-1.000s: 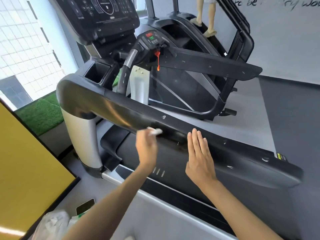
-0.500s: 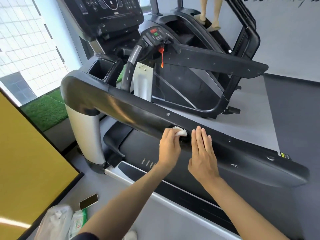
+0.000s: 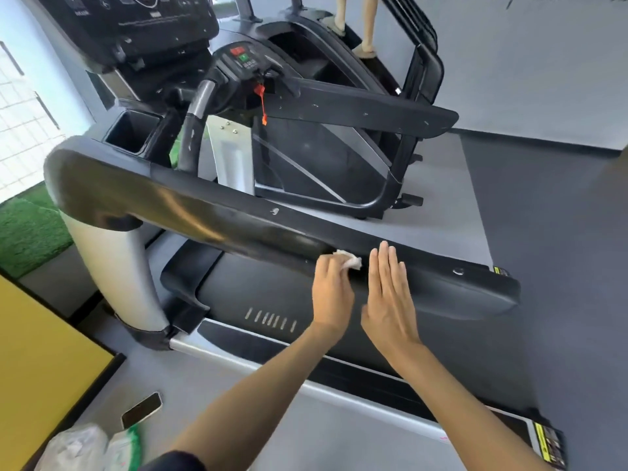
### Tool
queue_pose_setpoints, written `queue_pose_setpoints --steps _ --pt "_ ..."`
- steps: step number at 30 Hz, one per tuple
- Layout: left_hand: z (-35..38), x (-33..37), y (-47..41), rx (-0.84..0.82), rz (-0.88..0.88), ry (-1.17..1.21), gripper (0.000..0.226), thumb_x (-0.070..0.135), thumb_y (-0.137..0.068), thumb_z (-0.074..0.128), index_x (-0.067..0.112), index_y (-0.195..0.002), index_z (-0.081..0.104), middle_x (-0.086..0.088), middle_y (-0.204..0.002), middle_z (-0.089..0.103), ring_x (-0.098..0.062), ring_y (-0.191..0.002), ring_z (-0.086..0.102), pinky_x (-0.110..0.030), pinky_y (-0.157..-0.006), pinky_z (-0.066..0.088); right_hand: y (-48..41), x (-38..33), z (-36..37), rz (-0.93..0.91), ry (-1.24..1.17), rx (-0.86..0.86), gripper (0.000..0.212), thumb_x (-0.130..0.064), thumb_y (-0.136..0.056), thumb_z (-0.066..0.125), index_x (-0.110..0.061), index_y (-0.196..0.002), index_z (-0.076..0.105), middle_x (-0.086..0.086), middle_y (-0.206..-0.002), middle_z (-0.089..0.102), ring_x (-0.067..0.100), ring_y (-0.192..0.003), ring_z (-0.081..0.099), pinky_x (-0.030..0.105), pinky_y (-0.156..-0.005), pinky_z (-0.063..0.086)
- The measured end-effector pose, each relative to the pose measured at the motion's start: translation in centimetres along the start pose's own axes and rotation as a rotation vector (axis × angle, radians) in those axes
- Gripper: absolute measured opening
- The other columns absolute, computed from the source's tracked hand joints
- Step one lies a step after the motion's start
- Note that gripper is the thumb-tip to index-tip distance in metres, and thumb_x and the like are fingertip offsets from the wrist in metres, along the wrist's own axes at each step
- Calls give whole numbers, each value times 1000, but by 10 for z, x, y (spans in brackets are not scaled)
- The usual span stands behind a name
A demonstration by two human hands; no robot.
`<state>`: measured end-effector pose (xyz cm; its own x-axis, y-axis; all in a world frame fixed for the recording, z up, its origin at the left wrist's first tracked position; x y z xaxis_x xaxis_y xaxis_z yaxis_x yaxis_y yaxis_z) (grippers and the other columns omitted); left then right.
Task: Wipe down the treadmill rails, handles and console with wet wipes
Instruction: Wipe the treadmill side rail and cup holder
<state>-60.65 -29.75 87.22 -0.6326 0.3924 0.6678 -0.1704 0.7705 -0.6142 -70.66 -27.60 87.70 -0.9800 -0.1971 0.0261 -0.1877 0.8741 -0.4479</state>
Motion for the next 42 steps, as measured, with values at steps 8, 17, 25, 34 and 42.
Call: queue_pose_setpoints --steps 8,17,25,34,42 --pt "-59 -47 -11 70 -110 -41 14 3 -91 42 9 -92 55 -8 -92 52 -13 -84 45 -30 -74 41 2 -5 7 -42 -42 -20 83 9 -69 52 5 -147 23 22 -155 20 33 -145 14 44 -118 8" --pt "-36 -49 -15 287 -385 21 23 -9 -85 46 5 -91 63 -2 -94 51 -22 -85 55 -25 -76 42 0 -1 5 -79 -69 50 68 10 -75 30 7 -143 32 24 -150 32 36 -142 24 47 -117 15" --pt "-21 -67 42 48 -392 -69 21 -15 -83 47 -2 -86 63 -14 -87 55 -31 -79 55 -43 -73 46 2 -2 8 -72 -109 83 73 15 -72 44 7 -144 31 24 -151 30 36 -142 24 48 -117 20" --pt "-23 -42 -1 305 -465 94 25 -11 -87 46 11 -89 58 7 -90 42 -16 -85 46 -19 -76 38 3 1 12 -116 -38 94 65 6 -81 18 6 -145 27 24 -152 27 36 -143 22 48 -117 20" --pt "27 -101 64 -186 -547 17 22 -5 -87 48 7 -93 66 -12 -100 57 -29 -89 57 -38 -80 47 2 3 14 -177 9 90 60 5 -86 12 6 -146 24 25 -152 27 39 -142 24 51 -115 26"
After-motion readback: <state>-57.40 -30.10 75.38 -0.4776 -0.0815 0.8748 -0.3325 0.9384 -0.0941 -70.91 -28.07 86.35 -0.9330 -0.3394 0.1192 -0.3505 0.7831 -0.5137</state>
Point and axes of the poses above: each hand's wrist, its own y-axis away from the middle knuckle, its own z-axis out of the palm, x = y × z, the point moved 7 cm from there along -y, towards the middle knuckle
